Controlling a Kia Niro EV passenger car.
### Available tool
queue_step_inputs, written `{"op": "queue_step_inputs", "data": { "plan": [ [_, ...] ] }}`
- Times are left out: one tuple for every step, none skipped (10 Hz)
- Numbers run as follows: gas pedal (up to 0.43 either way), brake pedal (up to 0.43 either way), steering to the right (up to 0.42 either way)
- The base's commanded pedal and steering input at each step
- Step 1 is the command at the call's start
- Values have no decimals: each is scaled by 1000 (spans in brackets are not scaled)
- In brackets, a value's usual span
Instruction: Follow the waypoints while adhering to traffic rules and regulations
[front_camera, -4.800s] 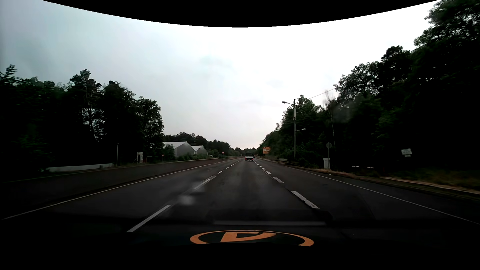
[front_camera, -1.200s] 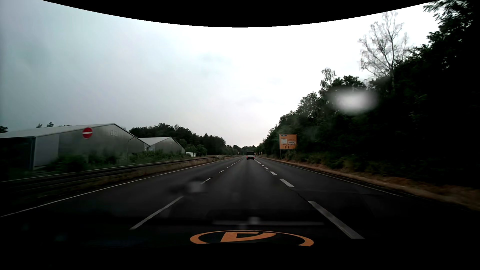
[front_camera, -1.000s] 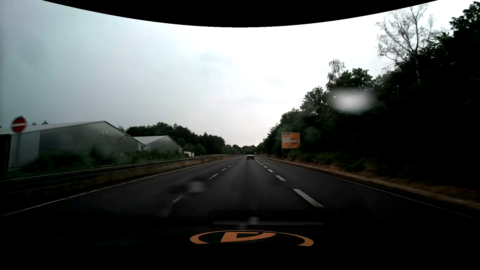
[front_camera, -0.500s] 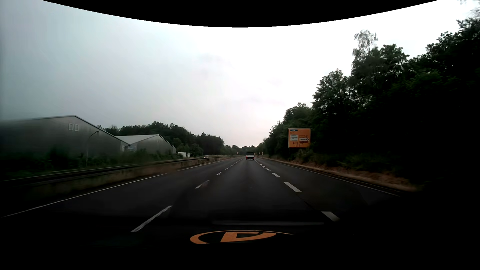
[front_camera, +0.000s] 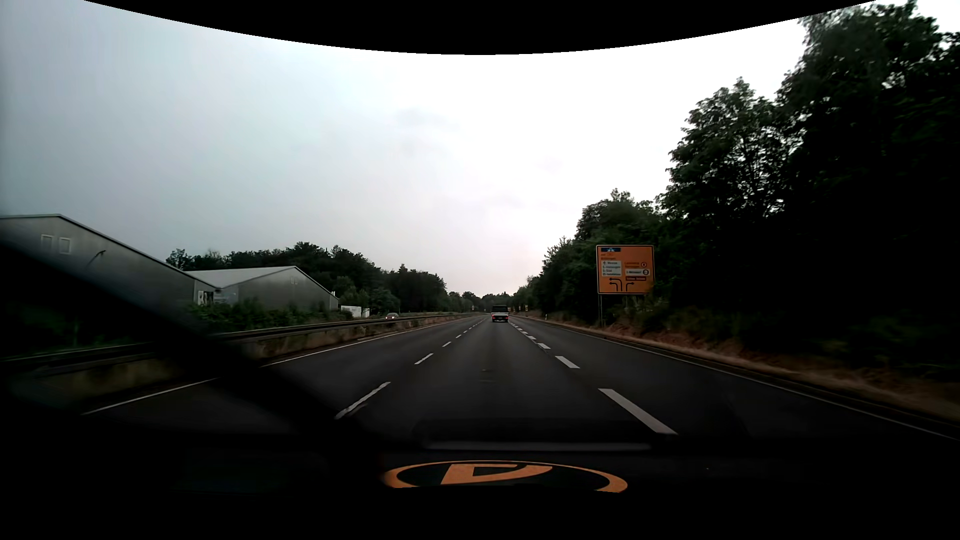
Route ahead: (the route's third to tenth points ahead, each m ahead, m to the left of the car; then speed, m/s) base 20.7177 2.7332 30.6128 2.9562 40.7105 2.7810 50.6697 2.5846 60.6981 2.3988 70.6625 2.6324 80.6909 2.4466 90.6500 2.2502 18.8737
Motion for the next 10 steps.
{"op": "queue_step_inputs", "data": {
  "plan": [
    [110, 0, 0],
    [110, 0, 0],
    [110, 0, 0],
    [110, 0, 0],
    [110, 0, 0],
    [110, 0, 0],
    [110, 0, 0],
    [110, 0, 0],
    [110, 0, 0],
    [110, 0, 0]
  ]
}}
